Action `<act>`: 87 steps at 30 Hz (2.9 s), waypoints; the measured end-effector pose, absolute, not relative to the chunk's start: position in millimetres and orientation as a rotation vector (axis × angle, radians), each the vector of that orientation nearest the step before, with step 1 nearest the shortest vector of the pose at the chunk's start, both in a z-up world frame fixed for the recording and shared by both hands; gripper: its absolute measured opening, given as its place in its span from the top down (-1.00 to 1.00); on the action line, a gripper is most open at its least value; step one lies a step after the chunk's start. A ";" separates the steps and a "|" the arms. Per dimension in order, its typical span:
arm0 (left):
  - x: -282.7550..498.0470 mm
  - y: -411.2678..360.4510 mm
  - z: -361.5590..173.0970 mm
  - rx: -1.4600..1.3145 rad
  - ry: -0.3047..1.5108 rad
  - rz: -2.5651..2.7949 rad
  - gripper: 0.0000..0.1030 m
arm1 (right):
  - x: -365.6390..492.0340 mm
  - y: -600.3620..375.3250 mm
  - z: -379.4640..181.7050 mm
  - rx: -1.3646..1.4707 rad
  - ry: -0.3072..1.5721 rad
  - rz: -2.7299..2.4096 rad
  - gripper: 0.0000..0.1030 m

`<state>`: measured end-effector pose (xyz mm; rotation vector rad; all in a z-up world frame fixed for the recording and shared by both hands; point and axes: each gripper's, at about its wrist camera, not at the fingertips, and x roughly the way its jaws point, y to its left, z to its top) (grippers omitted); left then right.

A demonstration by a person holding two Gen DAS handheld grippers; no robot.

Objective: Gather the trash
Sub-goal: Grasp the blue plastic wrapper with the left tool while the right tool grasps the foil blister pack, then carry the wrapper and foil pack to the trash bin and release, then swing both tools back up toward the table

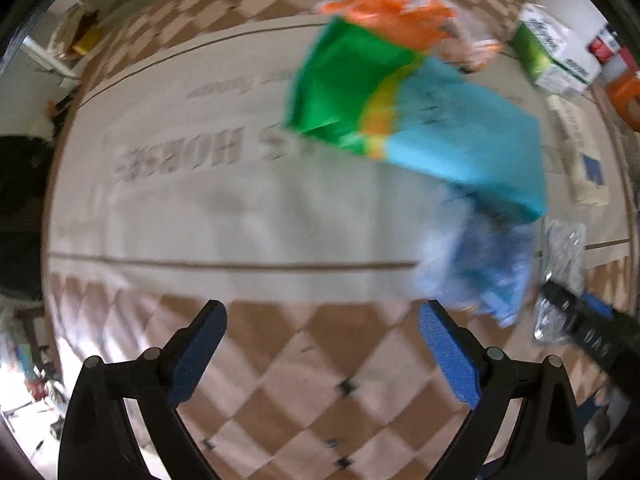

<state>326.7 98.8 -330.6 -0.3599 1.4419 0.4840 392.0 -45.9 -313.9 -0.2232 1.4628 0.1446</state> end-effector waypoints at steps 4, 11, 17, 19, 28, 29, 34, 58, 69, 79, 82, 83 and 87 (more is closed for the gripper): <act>358.5 83.7 -333.0 -0.368 1.438 0.387 -0.90 | 403.0 -86.3 -310.5 -0.189 1.486 0.095 -0.07; 403.0 77.6 -357.7 -0.356 1.492 0.335 -0.27 | 421.4 -112.2 -310.6 -0.146 1.525 0.078 -0.11; 414.4 72.2 -345.7 -0.310 1.462 0.343 0.50 | 425.6 -107.4 -311.2 -0.126 1.512 0.038 -0.13; 402.1 66.5 -341.0 -0.309 1.452 0.349 0.58 | 417.1 -105.4 -312.1 -0.117 1.511 0.049 -0.07; 329.1 48.7 -295.0 -0.293 1.386 0.372 0.83 | 386.6 -121.0 -279.5 -0.060 1.464 0.162 -0.06; 323.3 48.4 -290.2 -0.298 1.379 0.377 0.83 | 382.1 -119.0 -276.9 -0.057 1.462 0.178 -0.06; 282.3 51.4 -264.2 -0.316 1.340 0.415 0.83 | 354.3 -102.0 -265.6 -0.068 1.462 0.265 -0.05; -52.0 104.4 -352.2 -0.596 1.330 0.553 0.84 | 38.8 -19.5 -345.0 0.021 1.410 0.437 0.11; -64.3 82.8 -383.5 -0.561 1.317 0.563 0.84 | 41.7 -36.0 -366.0 -0.031 1.421 0.371 0.16; -81.1 92.9 -594.2 -0.659 1.541 0.505 0.71 | -12.3 -30.2 -570.4 -0.268 1.563 0.351 -0.85; -78.7 94.2 -645.5 -0.628 1.575 0.499 -0.20 | -18.1 -23.4 -631.3 -0.310 1.576 0.359 -0.98; -78.6 95.3 -657.2 -0.626 1.573 0.501 -0.48 | -18.4 -20.1 -646.2 -0.331 1.580 0.358 -0.98; -90.9 103.0 -689.2 -0.615 1.596 0.519 -0.68 | -22.5 -4.2 -707.1 -0.419 1.587 0.368 -0.98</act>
